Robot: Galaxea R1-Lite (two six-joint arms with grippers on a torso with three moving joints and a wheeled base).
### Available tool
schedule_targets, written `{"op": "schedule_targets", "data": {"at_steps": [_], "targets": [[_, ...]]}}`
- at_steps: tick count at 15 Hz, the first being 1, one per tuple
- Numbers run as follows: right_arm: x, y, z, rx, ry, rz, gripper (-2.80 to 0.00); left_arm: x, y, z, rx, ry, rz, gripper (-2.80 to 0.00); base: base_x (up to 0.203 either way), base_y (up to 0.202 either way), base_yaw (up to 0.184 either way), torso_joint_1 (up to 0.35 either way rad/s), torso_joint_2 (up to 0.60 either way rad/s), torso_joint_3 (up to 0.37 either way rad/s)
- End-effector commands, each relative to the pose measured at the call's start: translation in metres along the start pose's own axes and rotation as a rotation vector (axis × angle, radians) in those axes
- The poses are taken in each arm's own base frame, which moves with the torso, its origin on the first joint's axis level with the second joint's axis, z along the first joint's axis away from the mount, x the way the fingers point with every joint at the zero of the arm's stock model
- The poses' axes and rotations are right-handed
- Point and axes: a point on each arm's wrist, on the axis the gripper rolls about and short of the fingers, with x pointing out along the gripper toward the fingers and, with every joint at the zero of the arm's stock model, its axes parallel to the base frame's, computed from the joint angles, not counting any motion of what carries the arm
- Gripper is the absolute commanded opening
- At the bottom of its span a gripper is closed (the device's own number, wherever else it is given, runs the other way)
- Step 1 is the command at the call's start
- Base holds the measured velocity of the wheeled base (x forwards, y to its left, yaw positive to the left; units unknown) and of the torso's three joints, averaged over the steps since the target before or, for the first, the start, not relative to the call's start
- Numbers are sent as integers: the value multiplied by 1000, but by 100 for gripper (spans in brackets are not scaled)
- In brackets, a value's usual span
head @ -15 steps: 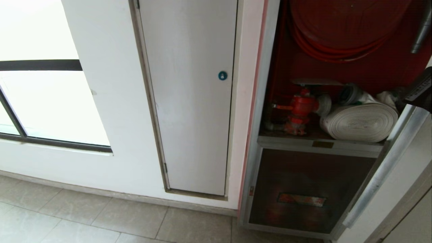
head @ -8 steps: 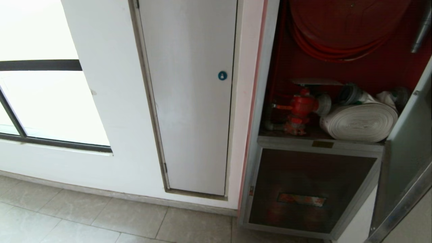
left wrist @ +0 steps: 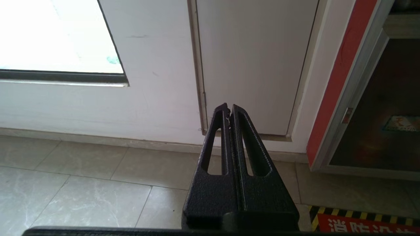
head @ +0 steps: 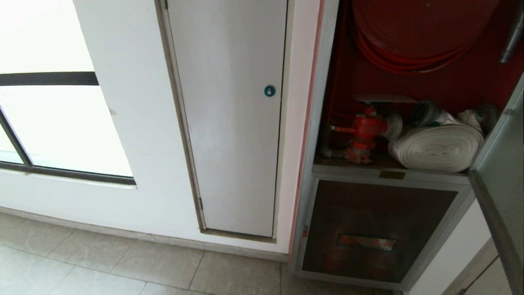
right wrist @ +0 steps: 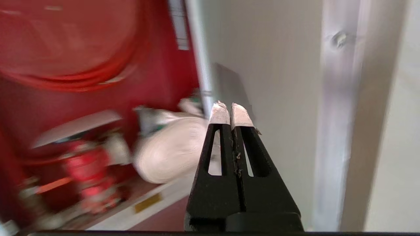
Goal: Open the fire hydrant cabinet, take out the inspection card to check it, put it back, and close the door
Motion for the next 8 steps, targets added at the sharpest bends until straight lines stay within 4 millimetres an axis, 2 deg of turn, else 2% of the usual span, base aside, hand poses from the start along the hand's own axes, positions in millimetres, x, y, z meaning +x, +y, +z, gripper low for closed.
{"op": "schedule_targets", "data": {"at_steps": [1, 8], "targets": [[0, -11, 4, -5, -16, -53, -280, 1, 0, -2, 0, 7, 0, -280, 0, 0, 0, 0, 0, 0], [24, -37, -1, -140, -40, -371, -280, 1, 0, -2, 0, 7, 0, -280, 0, 0, 0, 0, 0, 0]]}}
